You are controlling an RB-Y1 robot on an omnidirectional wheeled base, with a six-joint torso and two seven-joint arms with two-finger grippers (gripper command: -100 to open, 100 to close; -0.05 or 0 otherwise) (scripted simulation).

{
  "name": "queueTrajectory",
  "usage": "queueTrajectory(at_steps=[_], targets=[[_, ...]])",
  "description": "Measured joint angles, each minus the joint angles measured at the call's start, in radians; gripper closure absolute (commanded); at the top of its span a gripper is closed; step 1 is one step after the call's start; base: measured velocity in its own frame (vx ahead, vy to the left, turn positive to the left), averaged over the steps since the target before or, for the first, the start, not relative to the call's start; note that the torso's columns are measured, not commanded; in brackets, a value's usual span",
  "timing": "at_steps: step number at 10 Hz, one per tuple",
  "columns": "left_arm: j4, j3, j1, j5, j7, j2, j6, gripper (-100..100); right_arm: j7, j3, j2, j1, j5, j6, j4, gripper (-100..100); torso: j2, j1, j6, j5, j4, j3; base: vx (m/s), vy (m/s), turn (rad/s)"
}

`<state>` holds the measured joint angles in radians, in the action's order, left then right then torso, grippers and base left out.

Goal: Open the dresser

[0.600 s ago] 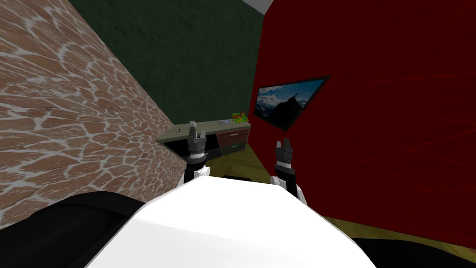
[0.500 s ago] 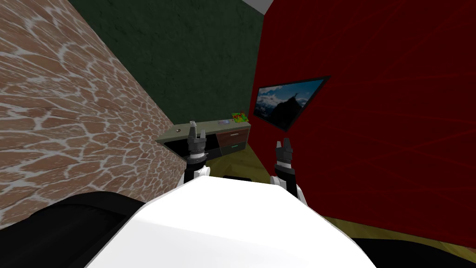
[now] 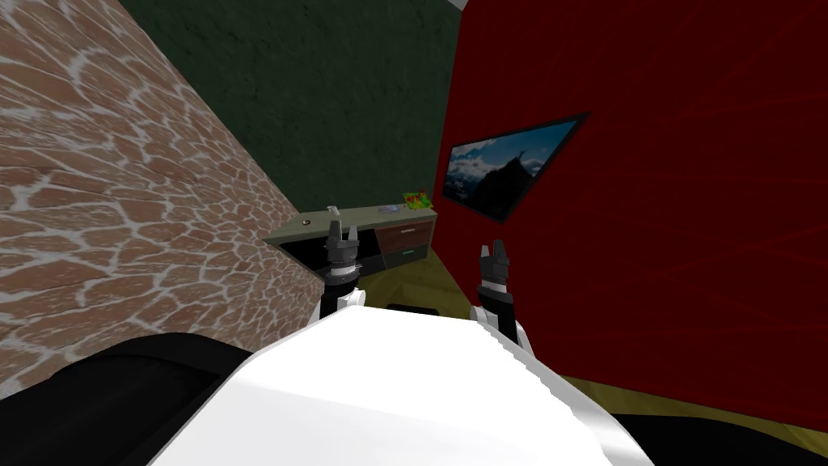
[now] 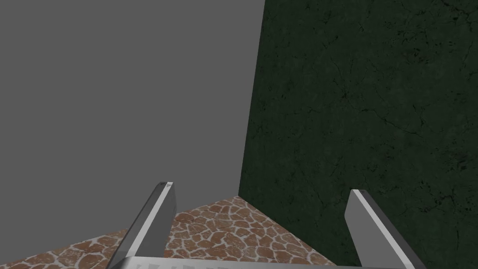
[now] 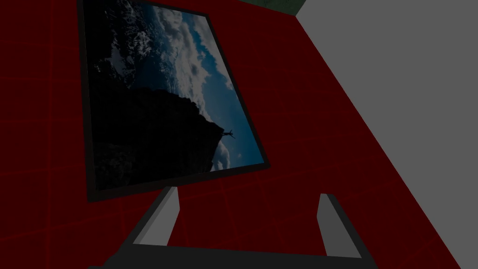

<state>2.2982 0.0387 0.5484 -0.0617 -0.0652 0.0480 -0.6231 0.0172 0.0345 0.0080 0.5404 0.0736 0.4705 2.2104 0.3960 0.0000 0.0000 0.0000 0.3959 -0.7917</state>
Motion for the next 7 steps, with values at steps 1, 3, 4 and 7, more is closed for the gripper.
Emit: queueTrajectory(at_steps=[1, 3, 4, 7], targets=[[0.000, 0.000, 0.000, 0.000, 0.000, 0.000, 0.000, 0, 0.000, 0.000, 0.000, 0.000, 0.000, 0.000, 0.000, 0, 0.074, 0.000, 0.000, 0.000, 0.074, -0.147, 0.000, 0.000, 0.000], [0.000, 0.000, 0.000, 0.000, 0.000, 0.000, 0.000, 0, 0.000, 0.000, 0.000, 0.000, 0.000, 0.000, 0.000, 0, 0.222, 0.000, 0.000, 0.000, 0.221, -0.443, 0.000, 0.000, 0.000], [0.000, 0.000, 0.000, 0.000, 0.000, 0.000, 0.000, -100, 0.000, 0.000, 0.000, 0.000, 0.000, 0.000, 0.000, 0, 0.295, 0.000, 0.000, 0.000, 0.295, -0.590, 0.020, -0.008, 0.007], [-0.018, -0.002, -0.002, 0.002, 0.000, -0.080, 0.000, -100, 0.000, 0.000, 0.000, 0.000, 0.000, 0.000, 0.000, 0, 0.339, -0.001, 0.000, 0.000, 0.340, -0.684, 0.049, -0.023, 0.017]])
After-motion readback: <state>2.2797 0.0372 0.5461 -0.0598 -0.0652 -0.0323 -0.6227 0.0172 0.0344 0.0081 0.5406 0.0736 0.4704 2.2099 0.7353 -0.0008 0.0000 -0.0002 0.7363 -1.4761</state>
